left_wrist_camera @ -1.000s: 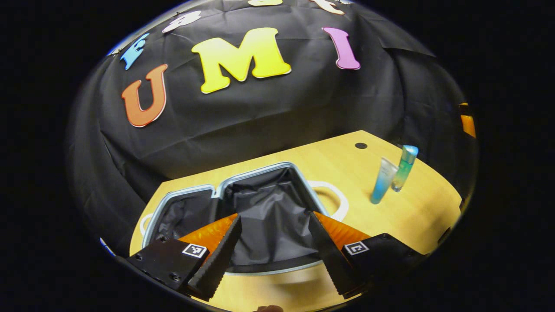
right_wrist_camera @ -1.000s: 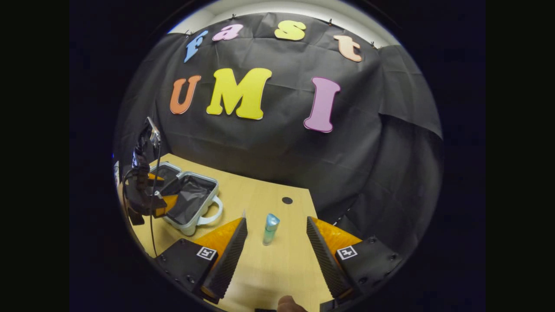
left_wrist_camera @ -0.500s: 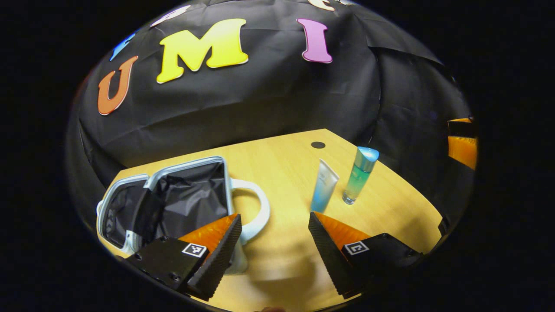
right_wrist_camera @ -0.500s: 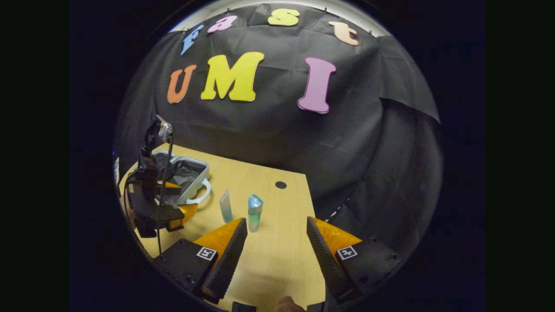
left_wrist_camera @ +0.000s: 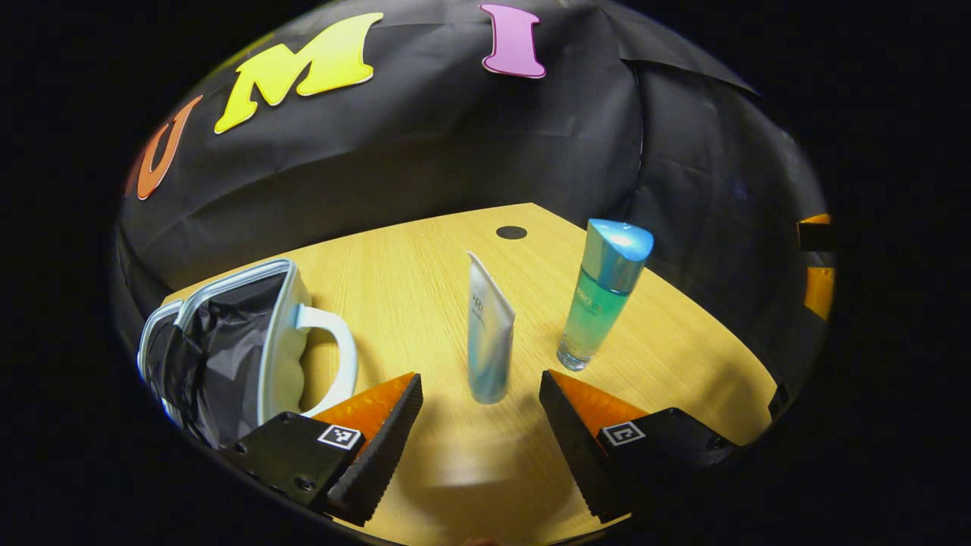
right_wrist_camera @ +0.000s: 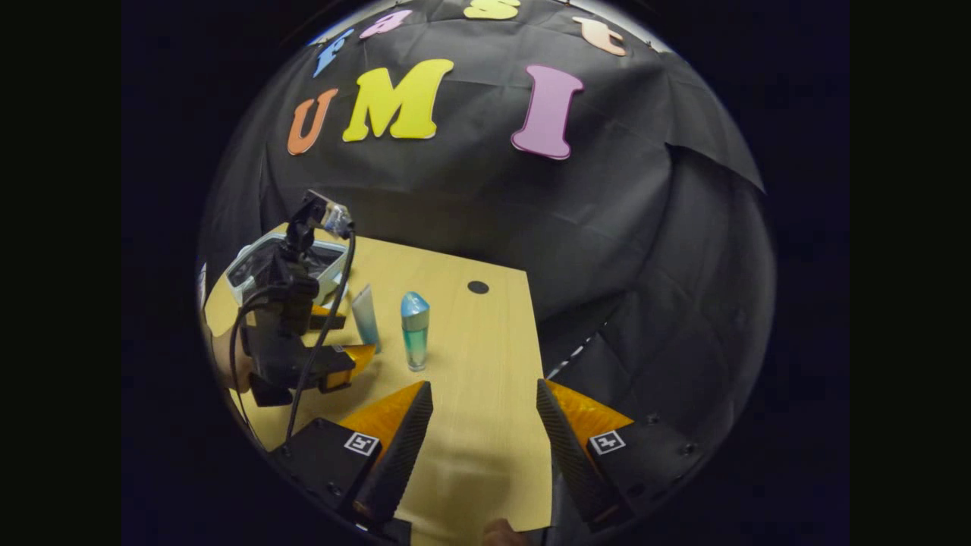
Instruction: First open the suitcase, pack the skin care products into it, and then close the suitcase.
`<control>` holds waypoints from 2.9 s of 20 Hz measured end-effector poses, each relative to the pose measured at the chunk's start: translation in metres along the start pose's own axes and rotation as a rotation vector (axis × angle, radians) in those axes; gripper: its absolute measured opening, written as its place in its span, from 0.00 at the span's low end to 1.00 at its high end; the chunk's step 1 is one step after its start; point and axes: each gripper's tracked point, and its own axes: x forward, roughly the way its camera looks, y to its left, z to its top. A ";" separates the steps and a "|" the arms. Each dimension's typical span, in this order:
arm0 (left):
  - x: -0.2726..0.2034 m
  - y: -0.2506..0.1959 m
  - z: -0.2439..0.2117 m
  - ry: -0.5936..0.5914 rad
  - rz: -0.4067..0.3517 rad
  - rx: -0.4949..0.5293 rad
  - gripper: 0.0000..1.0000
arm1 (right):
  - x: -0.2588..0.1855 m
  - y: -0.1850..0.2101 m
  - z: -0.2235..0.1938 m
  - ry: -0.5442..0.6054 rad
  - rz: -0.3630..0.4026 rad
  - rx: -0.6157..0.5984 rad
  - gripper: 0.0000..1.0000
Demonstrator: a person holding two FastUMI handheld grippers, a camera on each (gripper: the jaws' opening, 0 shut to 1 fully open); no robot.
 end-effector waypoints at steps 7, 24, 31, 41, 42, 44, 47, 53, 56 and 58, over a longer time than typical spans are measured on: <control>0.027 0.002 -0.001 0.004 0.026 -0.013 0.90 | 0.015 -0.004 -0.022 0.068 -0.004 0.000 0.82; -0.020 -0.001 0.010 0.030 -0.026 -0.055 0.41 | 0.077 0.054 -0.004 0.038 0.122 0.047 0.82; -0.086 0.027 0.020 0.011 -0.004 -0.042 0.41 | 0.124 0.102 0.006 0.056 0.176 0.025 0.83; -0.139 0.114 0.009 0.015 0.111 -0.131 0.41 | 0.166 0.112 0.001 0.093 0.081 0.034 0.56; -0.141 0.123 0.006 0.019 0.127 -0.140 0.41 | 0.166 0.112 0.003 0.087 0.080 0.030 0.51; -0.146 0.139 -0.001 0.032 0.146 -0.161 0.41 | 0.161 0.116 0.008 0.082 0.078 0.035 0.49; -0.151 0.164 -0.006 0.043 0.168 -0.172 0.41 | 0.154 0.121 0.003 0.097 0.075 0.043 0.36; -0.152 0.206 -0.021 0.097 0.199 -0.155 0.41 | 0.095 0.143 0.004 0.106 0.097 0.073 0.34; -0.145 0.223 -0.041 0.149 0.204 -0.189 0.41 | 0.061 0.154 0.003 0.119 0.097 0.118 0.35; -0.141 0.236 -0.057 0.198 0.217 -0.211 0.41 | 0.041 0.161 0.003 0.126 0.098 0.146 0.36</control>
